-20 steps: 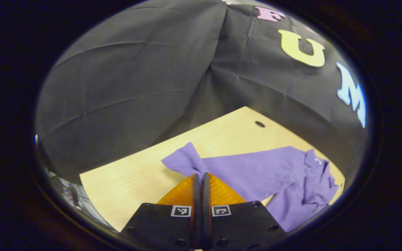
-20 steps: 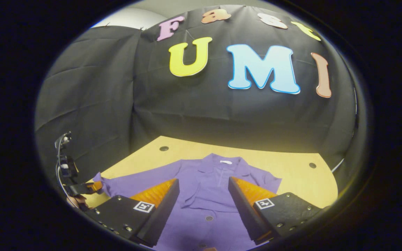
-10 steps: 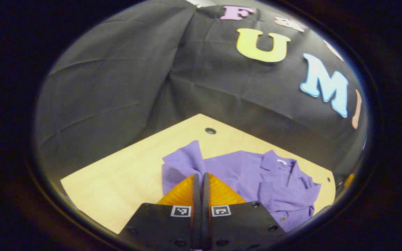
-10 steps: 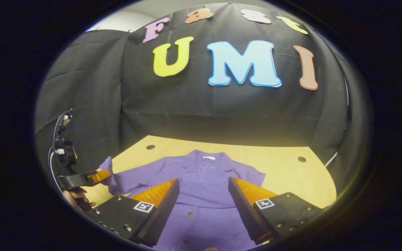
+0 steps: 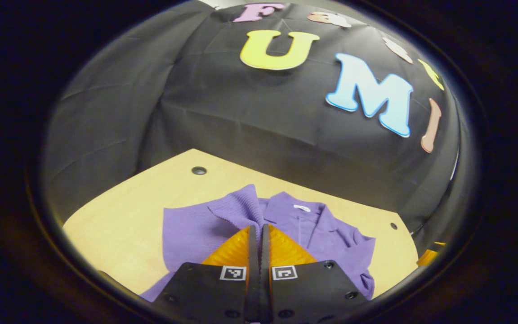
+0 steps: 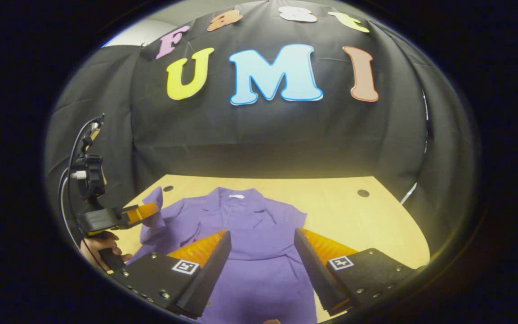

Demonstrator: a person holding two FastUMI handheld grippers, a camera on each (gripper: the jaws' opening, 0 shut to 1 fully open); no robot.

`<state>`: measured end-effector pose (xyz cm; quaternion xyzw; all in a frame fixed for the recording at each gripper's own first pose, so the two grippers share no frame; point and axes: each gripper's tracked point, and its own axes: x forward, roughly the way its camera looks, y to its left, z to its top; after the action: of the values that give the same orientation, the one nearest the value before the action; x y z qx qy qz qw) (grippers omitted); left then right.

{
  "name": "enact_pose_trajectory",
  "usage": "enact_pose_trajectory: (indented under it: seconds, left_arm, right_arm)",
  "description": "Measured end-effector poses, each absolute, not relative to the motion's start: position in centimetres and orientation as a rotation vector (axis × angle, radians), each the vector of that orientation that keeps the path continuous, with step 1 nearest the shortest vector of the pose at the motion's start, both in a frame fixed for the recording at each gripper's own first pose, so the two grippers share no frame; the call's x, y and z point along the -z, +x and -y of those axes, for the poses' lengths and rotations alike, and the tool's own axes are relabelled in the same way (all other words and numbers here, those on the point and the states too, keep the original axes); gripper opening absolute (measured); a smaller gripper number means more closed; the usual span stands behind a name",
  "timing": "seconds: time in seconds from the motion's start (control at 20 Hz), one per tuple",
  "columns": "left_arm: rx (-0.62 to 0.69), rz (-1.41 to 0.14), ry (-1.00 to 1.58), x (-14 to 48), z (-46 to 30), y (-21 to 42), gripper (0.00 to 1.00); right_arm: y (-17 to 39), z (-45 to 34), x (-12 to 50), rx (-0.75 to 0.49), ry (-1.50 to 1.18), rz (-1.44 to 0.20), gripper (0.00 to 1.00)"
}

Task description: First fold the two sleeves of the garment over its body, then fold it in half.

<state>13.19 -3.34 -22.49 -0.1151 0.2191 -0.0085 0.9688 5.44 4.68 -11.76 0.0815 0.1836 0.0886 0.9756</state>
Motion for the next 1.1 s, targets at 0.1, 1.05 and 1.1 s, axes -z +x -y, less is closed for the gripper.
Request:
enact_pose_trajectory:
  seconds: [0.1, 1.05, 1.1]
  left_arm:
    - [0.058, -0.450, -0.218, 22.7, 6.5, 13.7, 0.07]
    - [0.321, -0.527, 0.037, 28.6, 26.8, 14.0, 0.07]
    - [0.335, -0.535, 0.054, 28.9, 27.1, 13.9, 0.07]
  right_arm:
    - [5.3, -3.3, 12.5, -0.166, 0.157, -0.377, 0.89]
    - [4.7, 6.2, 17.3, -0.120, 0.180, -0.438, 0.89]
    - [4.5, 6.4, 17.3, -0.104, 0.178, -0.440, 0.89]
